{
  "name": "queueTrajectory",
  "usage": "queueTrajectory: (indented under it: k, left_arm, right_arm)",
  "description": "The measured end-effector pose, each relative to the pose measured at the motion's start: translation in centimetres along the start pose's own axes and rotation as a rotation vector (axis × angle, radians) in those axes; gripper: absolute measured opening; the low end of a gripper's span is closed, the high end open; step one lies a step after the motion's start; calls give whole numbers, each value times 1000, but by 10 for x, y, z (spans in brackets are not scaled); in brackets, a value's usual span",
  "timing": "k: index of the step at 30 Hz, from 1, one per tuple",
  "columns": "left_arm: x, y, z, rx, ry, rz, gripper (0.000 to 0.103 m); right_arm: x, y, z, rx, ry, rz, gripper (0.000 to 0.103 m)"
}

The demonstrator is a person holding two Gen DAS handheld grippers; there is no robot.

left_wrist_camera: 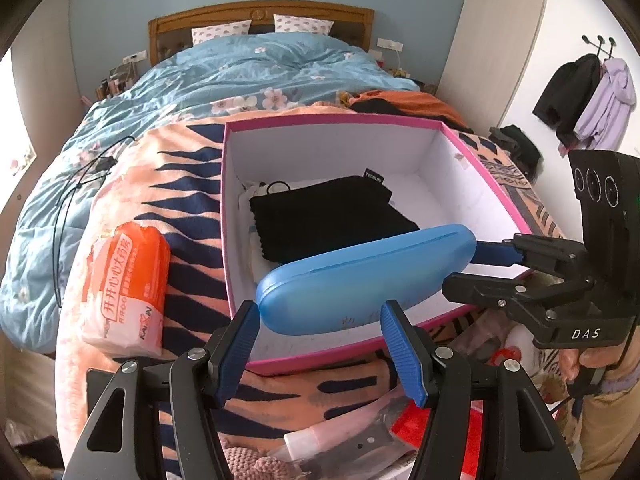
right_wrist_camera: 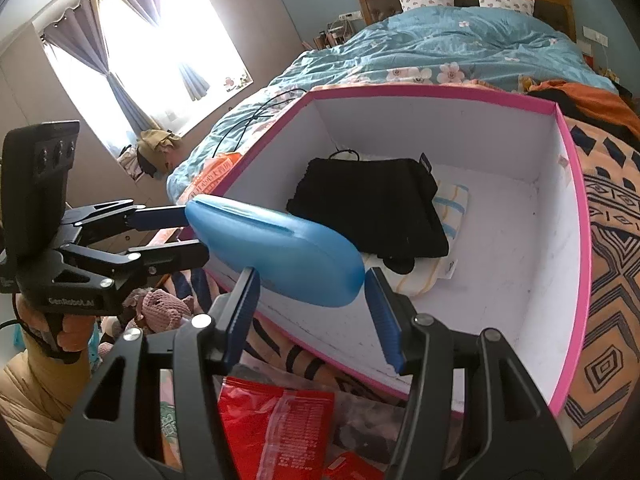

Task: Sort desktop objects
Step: 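Carry the blue glasses case with the right gripper over the magenta box, then lower the glasses case into the box and open the right gripper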

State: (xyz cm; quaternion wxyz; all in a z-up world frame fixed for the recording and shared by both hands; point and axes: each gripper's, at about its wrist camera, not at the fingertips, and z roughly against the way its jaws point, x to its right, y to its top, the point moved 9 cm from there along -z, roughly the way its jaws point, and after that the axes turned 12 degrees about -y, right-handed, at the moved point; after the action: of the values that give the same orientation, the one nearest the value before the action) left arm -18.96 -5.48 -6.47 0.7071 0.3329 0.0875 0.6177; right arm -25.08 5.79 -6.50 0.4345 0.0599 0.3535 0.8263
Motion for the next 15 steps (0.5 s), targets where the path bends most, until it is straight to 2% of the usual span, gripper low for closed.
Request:
queueTrajectory:
  k: [9,15]
  left_arm:
    - [-2,-3,-10,-49,0,5,63]
    - [2,-2,-14,-53,-8,-4,63]
  right_arm:
    - [5,-4,-14,-56,12,-18,57]
    - [2,-3,-23,-90,22,-15,57]
